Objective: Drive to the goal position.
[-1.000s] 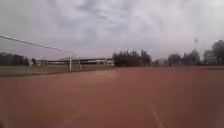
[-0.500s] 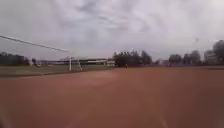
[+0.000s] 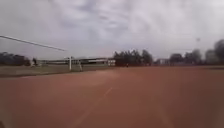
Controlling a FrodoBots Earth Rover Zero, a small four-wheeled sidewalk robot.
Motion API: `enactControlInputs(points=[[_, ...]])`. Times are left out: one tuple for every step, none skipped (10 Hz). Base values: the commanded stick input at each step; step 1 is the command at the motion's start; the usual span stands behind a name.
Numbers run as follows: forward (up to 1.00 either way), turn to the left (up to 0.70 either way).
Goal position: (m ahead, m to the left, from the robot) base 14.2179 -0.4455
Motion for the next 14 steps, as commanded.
enactControlInputs(points=[[0.5, 0.0], [0.5, 0.0], [0.5, 0.0], [0.5, -0.21], [0.5, -0.45], [0.5, -0.42], [0.5, -0.31], [0.5, -0.07], [0.5, -0.23], [0.5, -0.4], [0.5, -0.41], [0.5, -0.17], [0.5, 0.0], [0.5, 0.0]])
